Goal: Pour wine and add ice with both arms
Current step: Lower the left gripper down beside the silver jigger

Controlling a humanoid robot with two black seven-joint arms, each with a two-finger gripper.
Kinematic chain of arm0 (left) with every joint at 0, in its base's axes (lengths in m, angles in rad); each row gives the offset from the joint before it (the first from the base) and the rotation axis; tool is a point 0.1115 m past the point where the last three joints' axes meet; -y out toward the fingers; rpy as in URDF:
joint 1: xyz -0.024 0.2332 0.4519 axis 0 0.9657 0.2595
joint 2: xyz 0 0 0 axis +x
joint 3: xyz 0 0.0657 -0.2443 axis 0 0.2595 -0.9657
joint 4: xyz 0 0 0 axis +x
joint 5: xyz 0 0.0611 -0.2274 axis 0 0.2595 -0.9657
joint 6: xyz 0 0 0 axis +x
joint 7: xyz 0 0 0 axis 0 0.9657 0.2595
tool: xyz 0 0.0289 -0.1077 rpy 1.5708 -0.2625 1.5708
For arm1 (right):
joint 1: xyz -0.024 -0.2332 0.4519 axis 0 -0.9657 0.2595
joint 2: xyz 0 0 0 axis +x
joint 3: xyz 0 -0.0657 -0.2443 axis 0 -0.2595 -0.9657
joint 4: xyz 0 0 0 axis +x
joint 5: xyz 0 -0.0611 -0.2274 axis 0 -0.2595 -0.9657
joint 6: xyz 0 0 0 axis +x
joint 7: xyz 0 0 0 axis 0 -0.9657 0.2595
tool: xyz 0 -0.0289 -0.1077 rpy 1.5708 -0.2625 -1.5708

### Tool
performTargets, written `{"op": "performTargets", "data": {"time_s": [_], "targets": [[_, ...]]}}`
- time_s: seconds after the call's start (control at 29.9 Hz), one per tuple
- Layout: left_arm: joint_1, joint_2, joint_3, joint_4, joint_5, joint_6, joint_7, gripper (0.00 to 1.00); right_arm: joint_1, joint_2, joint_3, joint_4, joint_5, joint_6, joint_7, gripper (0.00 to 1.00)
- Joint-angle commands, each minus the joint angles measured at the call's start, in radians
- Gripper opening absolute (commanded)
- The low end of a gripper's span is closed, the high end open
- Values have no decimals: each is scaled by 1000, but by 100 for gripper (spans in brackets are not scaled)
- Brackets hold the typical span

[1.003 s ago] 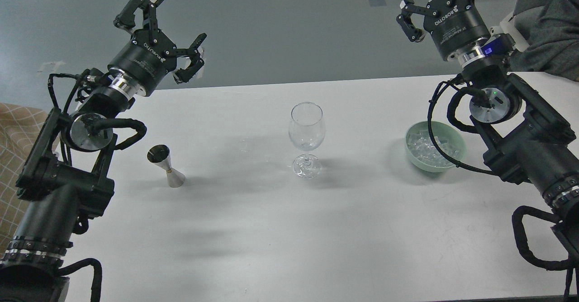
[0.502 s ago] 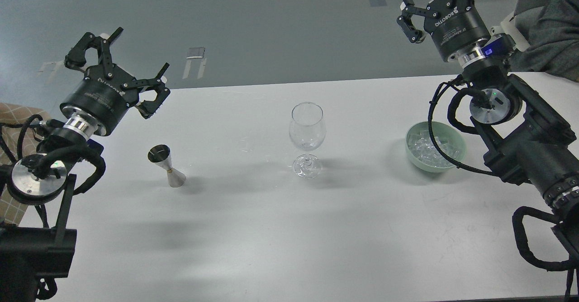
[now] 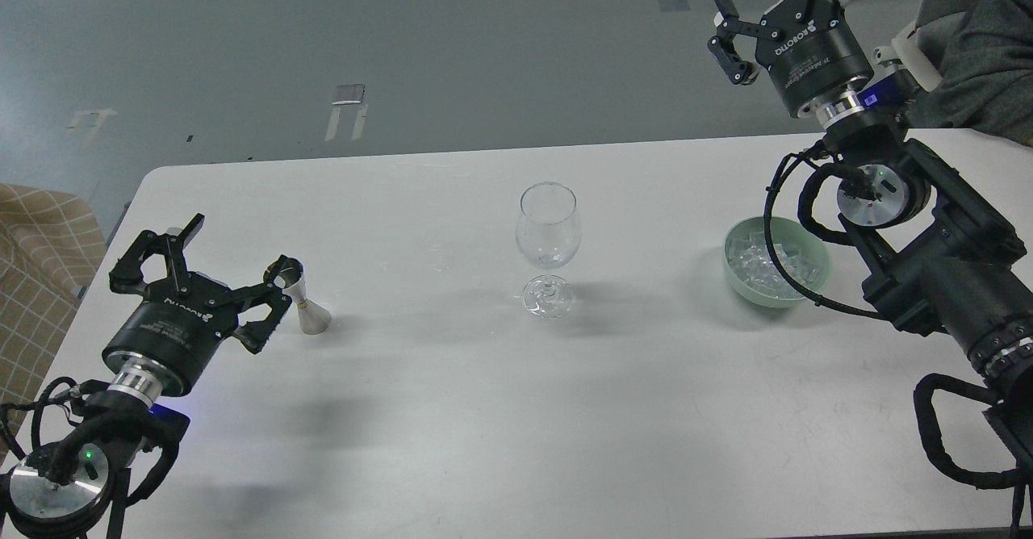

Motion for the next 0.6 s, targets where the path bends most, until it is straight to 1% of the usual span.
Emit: {"op": "performTargets", "data": {"time_s": [0.0,0.13,0.2,0.23,0.3,0.43,0.57], "targets": [[27,-43,-4,9,3,-3,-4,95,-2,-3,0,0,0,0,0,100],[38,-73,10,32,4,-3,-4,96,-1,0,0,-2,-3,0,-2,100],[43,-84,13,79,3,-3,-13,96,-1,0,-1,-2,-6,0,-2,100],[43,-84,13,80,3,-3,-13,96,-1,0,-1,-2,-6,0,-2,100],[37,-106,10,129,4,-3,-14,96,-5,0,-1,-2,-6,0,-2,100],[31,-106,8,140,15,-5,-14,97,-10,-1,-1,-2,-6,0,-2,100],[23,-106,-2,165,18,-3,-40,97,-10,2,-1,-2,-8,0,-2,100]]}}
